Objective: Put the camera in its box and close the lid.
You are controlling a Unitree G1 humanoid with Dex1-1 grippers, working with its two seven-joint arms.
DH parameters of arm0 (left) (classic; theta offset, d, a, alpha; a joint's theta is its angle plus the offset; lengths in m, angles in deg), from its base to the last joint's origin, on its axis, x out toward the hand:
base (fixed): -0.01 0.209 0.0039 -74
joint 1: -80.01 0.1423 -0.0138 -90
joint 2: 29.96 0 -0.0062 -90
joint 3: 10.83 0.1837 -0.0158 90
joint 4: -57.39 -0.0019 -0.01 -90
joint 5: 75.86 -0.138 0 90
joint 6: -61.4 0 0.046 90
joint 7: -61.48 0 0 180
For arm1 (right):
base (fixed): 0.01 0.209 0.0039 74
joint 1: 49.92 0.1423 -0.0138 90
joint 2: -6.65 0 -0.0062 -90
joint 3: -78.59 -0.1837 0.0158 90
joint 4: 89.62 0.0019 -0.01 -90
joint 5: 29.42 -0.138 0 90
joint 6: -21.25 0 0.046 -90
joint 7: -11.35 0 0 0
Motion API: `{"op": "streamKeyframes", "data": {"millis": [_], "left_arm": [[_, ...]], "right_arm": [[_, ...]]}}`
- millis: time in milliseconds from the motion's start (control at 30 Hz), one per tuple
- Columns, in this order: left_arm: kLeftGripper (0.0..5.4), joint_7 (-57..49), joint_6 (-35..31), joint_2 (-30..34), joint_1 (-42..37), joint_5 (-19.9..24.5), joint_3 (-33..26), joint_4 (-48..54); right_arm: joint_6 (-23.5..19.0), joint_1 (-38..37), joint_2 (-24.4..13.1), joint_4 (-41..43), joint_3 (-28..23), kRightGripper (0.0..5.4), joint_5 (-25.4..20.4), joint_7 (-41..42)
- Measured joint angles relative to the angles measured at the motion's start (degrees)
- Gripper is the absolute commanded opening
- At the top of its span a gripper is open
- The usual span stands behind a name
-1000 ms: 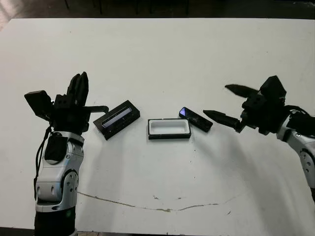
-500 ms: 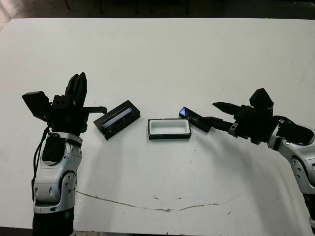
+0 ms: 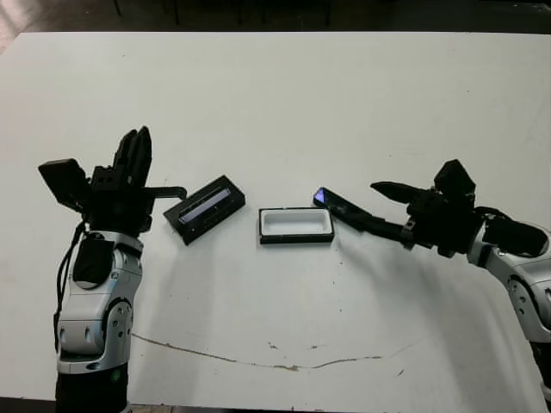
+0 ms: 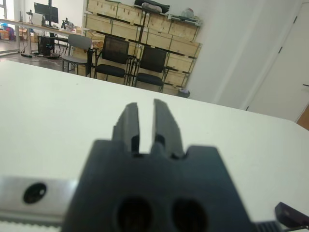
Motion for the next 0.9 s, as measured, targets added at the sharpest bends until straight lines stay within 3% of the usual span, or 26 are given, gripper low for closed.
{"op": "streamKeyframes", "data": {"millis": [200,633,800,900], "left_arm": [[0.0,0.3,-0.1,0.1,0.0,0.0,0.0,0.0],[0.0,0.6,-0.3,0.5,0.4,0.0,-0.1,0.1],[0.0,0.6,-0.3,0.7,0.8,0.0,-0.2,0.1],[0.0,0.6,-0.3,1.0,0.8,0.0,-0.2,0.2]], "right_arm": [[0.2,0.4,-0.3,-0.9,0.5,5.38,0.7,0.5],[0.2,0.5,-0.1,-2.7,1.6,5.39,2.1,0.3],[0.2,0.5,0.1,-3.4,2.6,5.04,2.7,0.2],[0.1,0.5,0.1,-3.9,2.9,5.1,3.6,-0.2]]}}
